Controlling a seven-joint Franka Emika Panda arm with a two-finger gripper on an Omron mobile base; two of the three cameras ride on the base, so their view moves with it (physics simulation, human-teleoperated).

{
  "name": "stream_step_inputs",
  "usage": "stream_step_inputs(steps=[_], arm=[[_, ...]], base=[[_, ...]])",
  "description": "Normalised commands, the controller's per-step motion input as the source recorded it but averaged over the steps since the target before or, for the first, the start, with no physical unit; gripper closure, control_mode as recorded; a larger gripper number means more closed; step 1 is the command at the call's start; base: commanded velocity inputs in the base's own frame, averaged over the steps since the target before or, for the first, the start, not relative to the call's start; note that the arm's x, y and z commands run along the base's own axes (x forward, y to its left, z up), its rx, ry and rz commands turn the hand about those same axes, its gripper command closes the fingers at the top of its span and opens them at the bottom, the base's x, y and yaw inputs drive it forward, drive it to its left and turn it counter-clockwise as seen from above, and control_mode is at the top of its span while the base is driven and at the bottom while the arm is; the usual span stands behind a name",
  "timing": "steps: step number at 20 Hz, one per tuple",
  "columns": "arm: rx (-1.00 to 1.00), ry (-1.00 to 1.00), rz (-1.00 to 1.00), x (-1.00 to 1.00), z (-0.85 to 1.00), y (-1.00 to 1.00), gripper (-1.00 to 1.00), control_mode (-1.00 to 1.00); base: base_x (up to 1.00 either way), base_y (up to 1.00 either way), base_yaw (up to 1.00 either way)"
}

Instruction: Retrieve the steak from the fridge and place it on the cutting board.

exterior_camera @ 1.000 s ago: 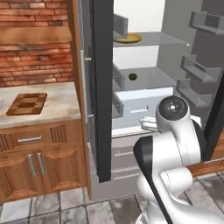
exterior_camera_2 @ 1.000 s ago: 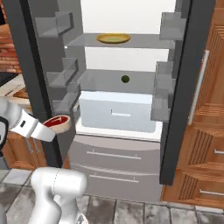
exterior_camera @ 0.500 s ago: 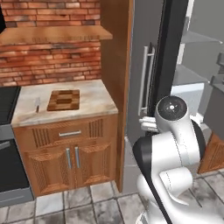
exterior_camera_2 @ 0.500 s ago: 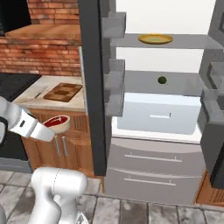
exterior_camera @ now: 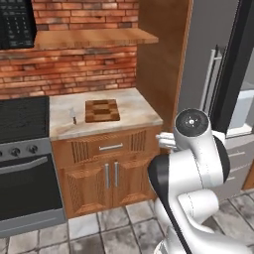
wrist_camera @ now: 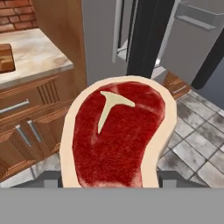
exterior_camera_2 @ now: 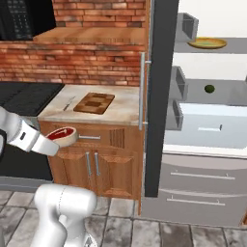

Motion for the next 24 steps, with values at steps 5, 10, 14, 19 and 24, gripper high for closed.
stream_step_inputs(steps=[5, 10, 14, 19, 24], arm=[[0.0, 0.0, 0.0, 0.0, 0.0, 0.0, 1.0, 1.0], [0.0, 0.0, 0.0, 0.0, 0.0, 0.0, 1.0, 1.0], [0.0, 0.0, 0.0, 0.0, 0.0, 0.0, 1.0, 1.0], [0.0, 0.0, 0.0, 0.0, 0.0, 0.0, 1.0, 1.0], [0.0, 0.0, 0.0, 0.0, 0.0, 0.0, 1.0, 1.0]], base=[[0.4, 0.23, 0.0], [0.58, 0.33, 0.0], [0.49, 0.54, 0.0], [0.38, 0.63, 0.0], [0.43, 0.33, 0.0]])
